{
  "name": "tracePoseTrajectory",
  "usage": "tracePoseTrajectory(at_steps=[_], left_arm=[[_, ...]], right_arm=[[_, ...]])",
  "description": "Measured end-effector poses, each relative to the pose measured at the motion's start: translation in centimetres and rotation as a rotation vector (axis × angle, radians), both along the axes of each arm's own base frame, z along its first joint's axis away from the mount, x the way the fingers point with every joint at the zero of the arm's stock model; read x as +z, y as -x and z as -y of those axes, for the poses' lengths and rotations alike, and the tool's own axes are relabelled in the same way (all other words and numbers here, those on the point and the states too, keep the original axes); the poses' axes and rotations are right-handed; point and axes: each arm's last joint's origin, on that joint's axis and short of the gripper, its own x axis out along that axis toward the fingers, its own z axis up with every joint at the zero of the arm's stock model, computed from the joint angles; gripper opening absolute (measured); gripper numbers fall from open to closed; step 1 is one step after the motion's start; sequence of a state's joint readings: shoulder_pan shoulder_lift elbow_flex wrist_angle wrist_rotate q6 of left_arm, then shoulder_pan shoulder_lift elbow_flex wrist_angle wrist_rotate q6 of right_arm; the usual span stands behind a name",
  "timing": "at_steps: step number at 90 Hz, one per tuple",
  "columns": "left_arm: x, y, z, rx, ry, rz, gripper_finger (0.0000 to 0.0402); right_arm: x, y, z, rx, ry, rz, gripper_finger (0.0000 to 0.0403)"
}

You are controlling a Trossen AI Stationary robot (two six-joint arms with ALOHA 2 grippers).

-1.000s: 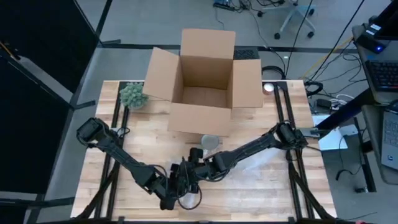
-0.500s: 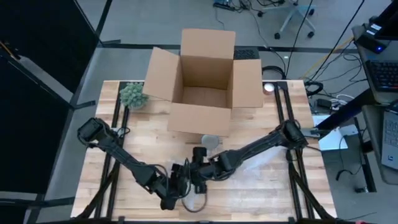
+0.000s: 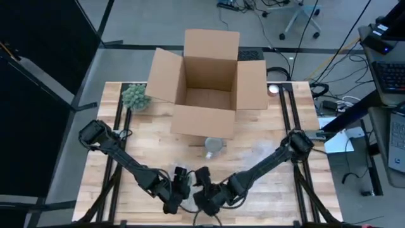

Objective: Wrap mug
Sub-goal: Wrap the orange mug with bubble wrap

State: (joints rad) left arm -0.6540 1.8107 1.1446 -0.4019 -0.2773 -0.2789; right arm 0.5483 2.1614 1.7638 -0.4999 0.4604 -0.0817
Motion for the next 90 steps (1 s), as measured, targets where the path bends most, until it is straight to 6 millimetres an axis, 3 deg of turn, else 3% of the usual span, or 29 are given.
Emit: tracePoseTrajectory(at_steps=[24, 50, 90], left_arm=[[0.0, 0.0, 0.0, 0.003, 0.002, 0.001, 0.0161], [0.1, 0.2, -0.2, -0.007, 0.012, -0.024, 0.0161], [2.6, 0.8, 0.4, -0.01, -0.053, -0.164, 0.0161]], right_arm=[[-0.7, -1.5, 2.0, 0.006, -0.028, -0.031, 0.0217], [-3.5, -3.0, 3.1, 0.025, -0.053, -0.086, 0.0217], [-3.0, -3.2, 3.1, 0.055, -0.083, -0.063, 0.0199]])
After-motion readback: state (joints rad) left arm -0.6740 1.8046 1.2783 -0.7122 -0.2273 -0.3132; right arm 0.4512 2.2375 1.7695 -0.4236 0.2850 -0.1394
